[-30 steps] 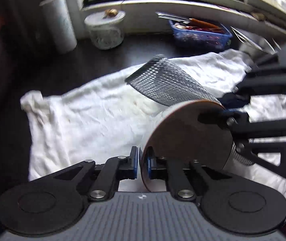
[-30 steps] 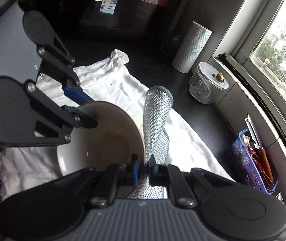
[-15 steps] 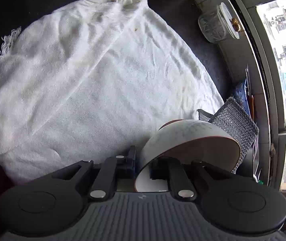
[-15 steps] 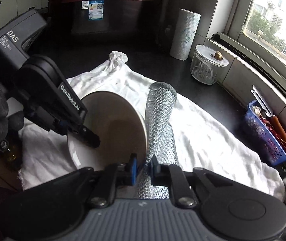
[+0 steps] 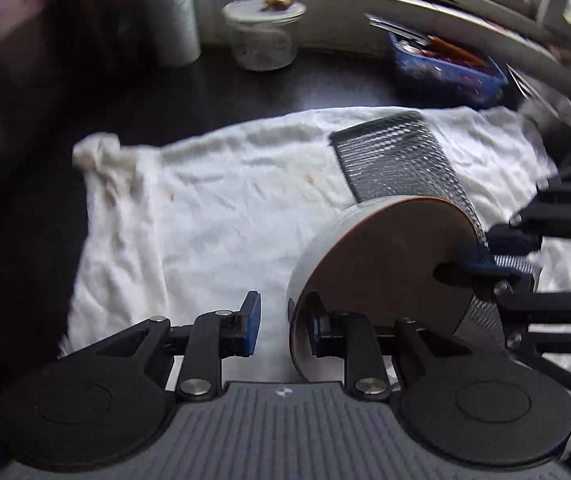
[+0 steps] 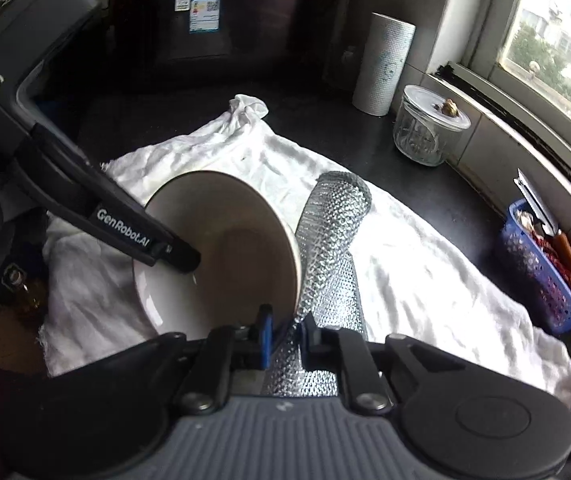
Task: Clean bowl
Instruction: 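Keep turning the bowl with the left tool while the right tool scrubs the outer wall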
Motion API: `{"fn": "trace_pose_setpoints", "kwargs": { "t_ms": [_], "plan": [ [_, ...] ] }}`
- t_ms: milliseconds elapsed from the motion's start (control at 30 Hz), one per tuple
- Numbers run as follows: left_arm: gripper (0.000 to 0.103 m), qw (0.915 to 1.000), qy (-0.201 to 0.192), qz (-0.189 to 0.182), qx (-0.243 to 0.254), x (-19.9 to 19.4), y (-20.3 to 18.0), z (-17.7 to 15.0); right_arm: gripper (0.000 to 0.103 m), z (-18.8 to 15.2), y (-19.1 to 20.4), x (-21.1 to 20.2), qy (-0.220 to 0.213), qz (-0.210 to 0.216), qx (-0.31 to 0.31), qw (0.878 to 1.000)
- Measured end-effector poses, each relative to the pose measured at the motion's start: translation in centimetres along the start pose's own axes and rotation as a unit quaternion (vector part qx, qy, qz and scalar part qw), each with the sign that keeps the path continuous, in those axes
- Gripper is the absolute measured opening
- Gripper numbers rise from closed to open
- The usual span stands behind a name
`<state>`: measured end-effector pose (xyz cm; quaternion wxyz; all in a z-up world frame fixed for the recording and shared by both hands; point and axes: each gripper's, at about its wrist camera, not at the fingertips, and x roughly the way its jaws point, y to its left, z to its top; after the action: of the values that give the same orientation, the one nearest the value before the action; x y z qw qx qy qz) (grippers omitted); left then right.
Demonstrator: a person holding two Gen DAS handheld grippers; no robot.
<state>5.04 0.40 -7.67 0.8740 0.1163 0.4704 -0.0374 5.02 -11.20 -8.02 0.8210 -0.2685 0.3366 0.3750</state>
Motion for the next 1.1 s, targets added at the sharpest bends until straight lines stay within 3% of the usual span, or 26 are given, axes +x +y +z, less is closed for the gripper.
{"fn": "trace_pose_setpoints", "kwargs": {
  "t_ms": [67, 100, 133, 167, 267, 333, 433, 467, 567, 600, 667, 767, 800, 833, 867, 933, 967, 1000, 1067, 1100],
  "plan": [
    [0.022, 0.9959, -0.016, 0.025, 0.085, -0.8, -1.5, 0.2, 0.015, 0.3, 0.5, 0.0, 0.005, -0.007, -0.035, 0.999],
    [0.017, 0.9917, -0.023, 0.032, 0.123, -1.1, -2.2, 0.3, 0.015, 0.4, 0.7, 0.0, 0.008, -0.010, -0.049, 0.999],
    [0.009, 0.9898, -0.022, 0.027, 0.138, -1.3, -2.5, 0.3, 0.015, 0.5, 0.9, 0.0, 0.013, -0.014, -0.067, 0.998],
    [0.009, 0.9915, -0.020, 0.017, 0.128, -1.4, -2.3, 0.4, 0.016, 0.6, 1.1, 0.1, 0.018, -0.019, -0.084, 0.996],
    [0.008, 0.9994, -0.018, -0.031, -0.002, -1.1, 0.6, 0.4, 0.017, 1.0, 1.3, 0.2, 0.024, -0.022, -0.097, 0.995],
    [0.013, 0.9887, -0.016, -0.092, -0.117, -0.6, 3.4, -0.3, 0.016, 0.9, 0.8, 0.5, 0.024, -0.006, -0.065, 0.998],
    [0.015, 0.9671, -0.028, -0.136, -0.213, 0.2, 5.8, -2.0, 0.018, 0.6, 0.1, 0.8, 0.023, 0.022, -0.013, 0.999],
    [0.015, 0.9568, -0.027, -0.151, -0.247, 0.6, 6.6, -2.5, 0.019, 0.5, -0.2, 0.9, 0.023, 0.031, 0.005, 0.999],
    [0.017, 0.9045, -0.015, -0.202, -0.375, 2.4, 9.0, -4.4, 0.022, 0.2, -0.8, 1.1, 0.021, 0.056, 0.054, 0.997],
    [0.017, 0.8806, -0.006, -0.218, -0.421, 3.1, 9.5, -5.2, 0.023, 0.2, -0.8, 1.1, 0.019, 0.056, 0.064, 0.996],
    [0.017, 0.8471, 0.008, -0.238, -0.475, 4.0, 9.9, -6.3, 0.024, 0.2, -0.6, 0.9, 0.015, 0.051, 0.074, 0.996],
    [0.017, 0.7901, 0.033, -0.271, -0.549, 5.3, 10.0, -8.1, 0.024, 0.3, -0.4, 0.5, 0.009, 0.037, 0.083, 0.996],
    [0.017, 0.7859, 0.035, -0.275, -0.552, 5.4, 9.8, -8.3, 0.024, 0.3, -0.4, 0.4, 0.008, 0.033, 0.086, 0.996],
    [0.016, 0.7938, 0.034, -0.272, -0.543, 5.3, 9.6, -8.1, 0.023, 0.2, -0.4, 0.4, 0.007, 0.027, 0.090, 0.996],
    [0.016, 0.8078, 0.033, -0.267, -0.524, 5.1, 9.4, -7.7, 0.023, 0.1, -0.4, 0.4, 0.006, 0.021, 0.090, 0.996],
    [0.016, 0.8544, 0.035, -0.245, -0.457, 4.5, 8.5, -6.3, 0.021, 0.1, -0.3, 0.4, 0.009, 0.014, 0.084, 0.996],
    [0.016, 0.8847, 0.035, -0.221, -0.409, 3.9, 7.9, -5.4, 0.018, 0.0, -0.3, 0.5, 0.011, 0.009, 0.080, 0.997],
    [0.017, 0.9206, 0.029, -0.189, -0.341, 3.1, 6.8, -4.3, 0.015, 0.0, -0.3, 0.5, 0.011, 0.005, 0.076, 0.997],
    [0.017, 0.9622, 0.013, -0.141, -0.233, 1.7, 4.8, -2.8, 0.012, 0.0, -0.3, 0.5, 0.011, 0.001, 0.066, 0.998],
    [0.017, 0.9772, 0.005, -0.117, -0.177, 1.0, 3.8, -2.2, 0.011, 0.1, -0.3, 0.5, 0.011, -0.003, 0.058, 0.998]
  ]
}}
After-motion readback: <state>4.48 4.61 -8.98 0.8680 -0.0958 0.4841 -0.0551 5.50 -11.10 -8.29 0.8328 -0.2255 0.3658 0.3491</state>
